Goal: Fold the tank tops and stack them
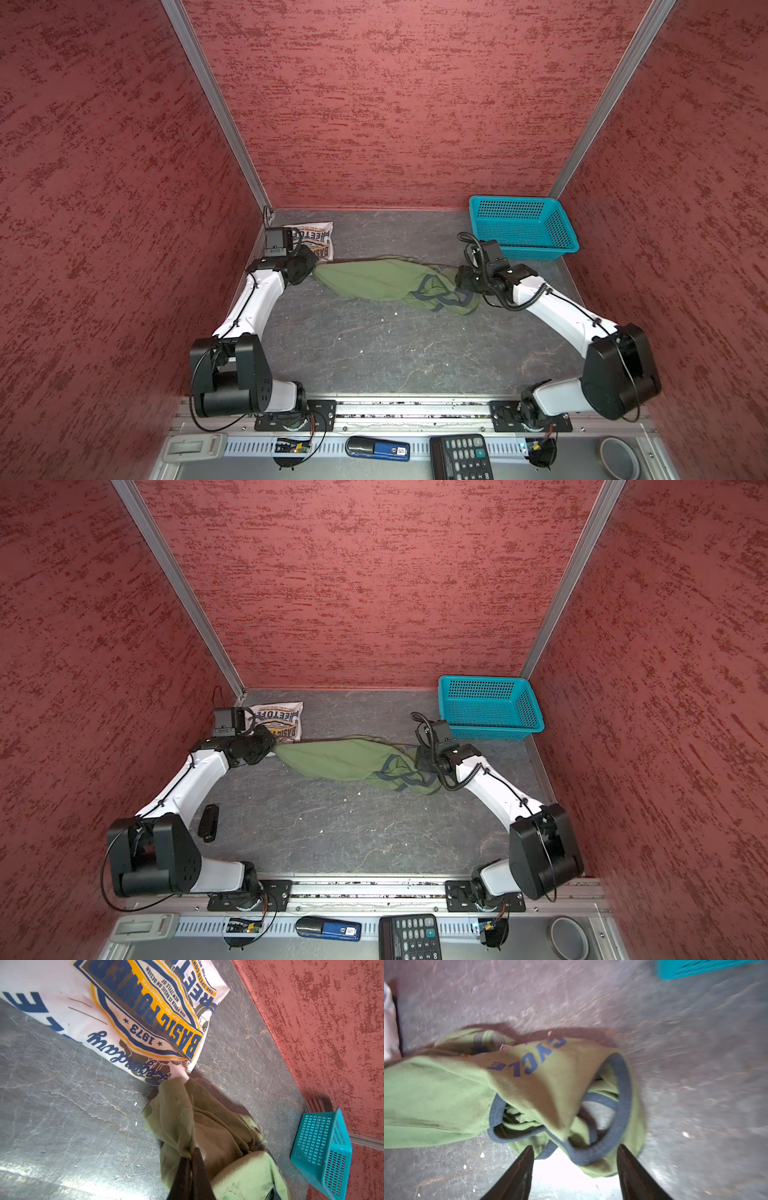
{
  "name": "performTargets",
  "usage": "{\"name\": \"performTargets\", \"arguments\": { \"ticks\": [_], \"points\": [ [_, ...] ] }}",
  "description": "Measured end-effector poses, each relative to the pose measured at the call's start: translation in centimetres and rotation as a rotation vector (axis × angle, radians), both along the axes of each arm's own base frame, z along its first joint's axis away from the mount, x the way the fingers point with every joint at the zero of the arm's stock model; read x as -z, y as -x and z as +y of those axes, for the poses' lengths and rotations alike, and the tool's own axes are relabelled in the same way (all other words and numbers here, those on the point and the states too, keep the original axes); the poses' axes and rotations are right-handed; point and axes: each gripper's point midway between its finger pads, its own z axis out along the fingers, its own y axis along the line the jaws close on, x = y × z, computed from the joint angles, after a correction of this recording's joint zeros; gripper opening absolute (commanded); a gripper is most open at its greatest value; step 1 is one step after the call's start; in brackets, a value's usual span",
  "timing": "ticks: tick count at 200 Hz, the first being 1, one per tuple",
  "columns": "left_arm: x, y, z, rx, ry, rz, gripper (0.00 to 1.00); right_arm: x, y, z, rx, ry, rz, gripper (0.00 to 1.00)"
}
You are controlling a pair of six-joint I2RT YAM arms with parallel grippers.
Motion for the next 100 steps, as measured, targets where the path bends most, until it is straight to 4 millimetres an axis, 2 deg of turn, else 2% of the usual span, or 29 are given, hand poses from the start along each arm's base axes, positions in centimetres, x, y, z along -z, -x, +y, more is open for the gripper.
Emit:
{"name": "performTargets", "arguments": {
  "ticks": [18,31,43,71,100],
  "points": [
    [0.2,0.1,0.0,-0.001,0.0,0.004,0.0,-1.6,0.7,-0.6,0.014,-0.01,-0.032,0.55],
    [0.2,0.1,0.0,-0.001,0.0,0.003,0.0,-1.6,1.3,-0.6,0.016,-0.02,-0.037,0.54],
    [0.2,0.1,0.0,-0.001,0.0,0.002,0.0,-0.6,2.1,-0.4,0.012,-0.022,-0.011,0.53],
    [0.2,0.1,0.0,0.0,0.001,0.001,0.0,3.5,3.8,1.1,-0.021,-0.006,0.107,0.52],
    [0.2,0.1,0.0,0.001,0.002,0.001,0.0,6.0,3.7,2.6,-0.044,-0.007,0.161,0.51]
  ]
}}
